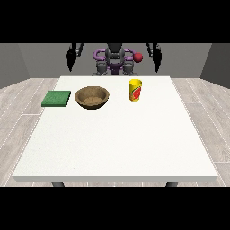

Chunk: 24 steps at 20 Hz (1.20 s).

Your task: Pick the cup and pour the ball into the bowl, then pick the bowl and place it on the pad

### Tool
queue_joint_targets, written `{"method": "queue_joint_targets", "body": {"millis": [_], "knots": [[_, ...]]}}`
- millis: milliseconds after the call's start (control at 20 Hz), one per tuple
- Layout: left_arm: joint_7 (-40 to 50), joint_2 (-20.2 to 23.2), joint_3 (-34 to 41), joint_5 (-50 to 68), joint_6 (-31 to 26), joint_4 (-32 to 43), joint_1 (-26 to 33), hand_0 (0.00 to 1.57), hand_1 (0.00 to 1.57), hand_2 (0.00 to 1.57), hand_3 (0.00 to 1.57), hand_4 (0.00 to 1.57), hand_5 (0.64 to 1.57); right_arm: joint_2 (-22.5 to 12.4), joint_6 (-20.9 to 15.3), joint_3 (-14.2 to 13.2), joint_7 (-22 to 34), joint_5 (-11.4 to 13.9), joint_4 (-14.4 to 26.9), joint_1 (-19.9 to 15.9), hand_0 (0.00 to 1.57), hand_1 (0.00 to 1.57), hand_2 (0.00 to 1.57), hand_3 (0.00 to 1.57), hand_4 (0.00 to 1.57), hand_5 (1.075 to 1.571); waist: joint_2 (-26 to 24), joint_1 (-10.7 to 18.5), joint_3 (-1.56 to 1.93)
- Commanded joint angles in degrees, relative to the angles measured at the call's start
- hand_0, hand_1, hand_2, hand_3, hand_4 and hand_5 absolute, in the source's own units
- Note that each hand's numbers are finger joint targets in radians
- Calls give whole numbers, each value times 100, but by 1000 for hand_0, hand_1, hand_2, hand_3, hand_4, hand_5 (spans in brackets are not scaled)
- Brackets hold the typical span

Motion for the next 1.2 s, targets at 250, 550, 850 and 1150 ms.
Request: {"method": "queue_joint_targets", "body": {"millis": [250,550,850,1150], "knots": [[632,248,47,78,-71,-590,-134,0,0,0,0,0,1557,-276,89,-61,647,-76,-591,-61,0,0,0,0,0,1569,-1636,-33,-38],[1343,132,629,957,88,-1025,-689,0,0,0,0,0,1552,-1081,1494,-1216,706,-1808,-545,39,0,0,0,0,0,1570,-907,-149,-36],[278,309,935,996,-144,-424,-863,0,0,0,0,0,1542,-657,1326,-986,206,-1419,-565,-45,0,0,0,0,0,1570,-224,-227,-38],[-1106,278,1058,947,-445,495,-898,0,0,0,0,0,1529,-763,1474,-1136,-206,-1383,-198,-420,0,0,0,0,0,1570,352,-226,-40]]}}
